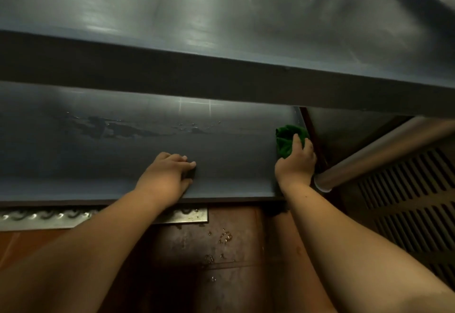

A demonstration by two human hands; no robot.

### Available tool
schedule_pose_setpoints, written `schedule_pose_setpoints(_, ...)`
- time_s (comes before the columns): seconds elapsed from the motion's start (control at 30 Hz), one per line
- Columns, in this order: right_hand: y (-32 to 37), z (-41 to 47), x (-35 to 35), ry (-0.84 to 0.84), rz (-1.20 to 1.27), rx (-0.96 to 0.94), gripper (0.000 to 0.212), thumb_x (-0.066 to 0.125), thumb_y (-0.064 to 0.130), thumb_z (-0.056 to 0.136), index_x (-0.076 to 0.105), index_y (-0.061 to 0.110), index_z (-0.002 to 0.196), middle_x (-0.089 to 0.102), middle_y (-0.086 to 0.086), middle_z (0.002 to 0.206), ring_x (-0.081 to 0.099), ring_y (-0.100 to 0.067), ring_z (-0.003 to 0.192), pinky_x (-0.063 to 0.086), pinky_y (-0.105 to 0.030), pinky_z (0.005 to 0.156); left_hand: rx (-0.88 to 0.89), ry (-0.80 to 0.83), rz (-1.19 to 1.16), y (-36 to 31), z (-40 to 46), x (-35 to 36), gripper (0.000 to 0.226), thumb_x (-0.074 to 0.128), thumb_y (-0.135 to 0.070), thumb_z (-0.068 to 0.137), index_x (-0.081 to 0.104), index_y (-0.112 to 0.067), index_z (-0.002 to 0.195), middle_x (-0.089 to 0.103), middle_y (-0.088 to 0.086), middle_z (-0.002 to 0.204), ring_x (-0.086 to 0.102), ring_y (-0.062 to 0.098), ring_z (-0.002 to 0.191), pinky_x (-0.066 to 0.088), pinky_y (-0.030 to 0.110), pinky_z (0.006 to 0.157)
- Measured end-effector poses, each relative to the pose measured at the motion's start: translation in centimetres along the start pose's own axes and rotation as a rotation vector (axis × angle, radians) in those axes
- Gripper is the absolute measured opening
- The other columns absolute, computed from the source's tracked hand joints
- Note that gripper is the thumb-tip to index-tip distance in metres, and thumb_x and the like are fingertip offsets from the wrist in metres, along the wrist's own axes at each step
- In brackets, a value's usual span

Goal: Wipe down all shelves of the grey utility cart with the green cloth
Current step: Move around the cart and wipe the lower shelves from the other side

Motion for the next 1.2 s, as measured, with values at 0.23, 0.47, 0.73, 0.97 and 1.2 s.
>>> schedule_pose_setpoints(0.23, 3.8, -2.1, 1.4, -0.006, 0.097, -0.033, 0.073, 0.060, 0.014, 0.085, 0.032, 0.016, 0.153, 0.025, -0.015, 0.157, 0.032, -0.038, 0.138, 0.029, -0.043, 0.116, 0.034, 0.068, -0.017, 0.8, -0.3, -0.1, 0.051, 0.047, -0.030, 0.095, 0.039, -0.037, 0.145, 0.035, -0.010, 0.153, 0.030, 0.019, 0.134, 0.032, 0.031, 0.112)
schedule_pose_setpoints(0.47, 8.4, -4.2, 2.9, 0.002, 0.064, -0.089, 0.073, 0.061, 0.014, 0.085, 0.032, 0.014, 0.152, 0.026, -0.017, 0.156, 0.033, -0.039, 0.137, 0.030, -0.046, 0.115, 0.040, 0.177, -0.202, 5.2, -1.4, -4.3, 0.058, 0.044, -0.012, 0.093, 0.034, -0.030, 0.148, 0.023, -0.007, 0.159, 0.022, 0.013, 0.146, 0.016, 0.028, 0.120)
schedule_pose_setpoints(0.73, 9.8, -4.4, 3.3, -0.022, -0.014, -0.021, 0.072, 0.060, 0.013, 0.085, 0.033, 0.011, 0.151, 0.026, -0.021, 0.156, 0.033, -0.046, 0.135, 0.030, -0.050, 0.114, -0.028, 0.236, 0.042, 16.2, -7.2, -5.4, 0.058, 0.036, -0.016, 0.096, 0.023, -0.024, 0.153, 0.016, -0.005, 0.161, 0.016, 0.017, 0.148, 0.017, 0.029, 0.120)
schedule_pose_setpoints(0.97, 16.0, -8.0, 5.3, 0.006, 0.077, -0.110, 0.072, 0.063, 0.011, 0.080, 0.040, 0.009, 0.148, 0.033, -0.022, 0.151, 0.039, -0.044, 0.131, 0.033, -0.047, 0.112, 0.061, 0.111, 0.004, 16.7, -7.7, -4.1, 0.061, 0.034, -0.017, 0.095, 0.020, -0.027, 0.153, 0.014, -0.009, 0.161, 0.013, 0.015, 0.148, 0.016, 0.030, 0.120)
schedule_pose_setpoints(1.2, 20.5, -10.5, 7.2, 0.005, 0.092, -0.161, 0.073, 0.062, 0.011, 0.080, 0.039, 0.012, 0.149, 0.035, -0.018, 0.152, 0.040, -0.043, 0.128, 0.034, -0.045, 0.111, -0.050, -0.031, -0.179, 19.5, -7.0, -6.8, 0.054, 0.046, -0.020, 0.093, 0.040, -0.033, 0.145, 0.035, -0.009, 0.154, 0.031, 0.013, 0.141, 0.024, 0.028, 0.115)
Point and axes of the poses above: each hand's wrist, its own z-axis towards the middle knuckle, its own x-axis out of the palm, y = z × x, the point moved 1 cm from there along z, towards the middle knuckle
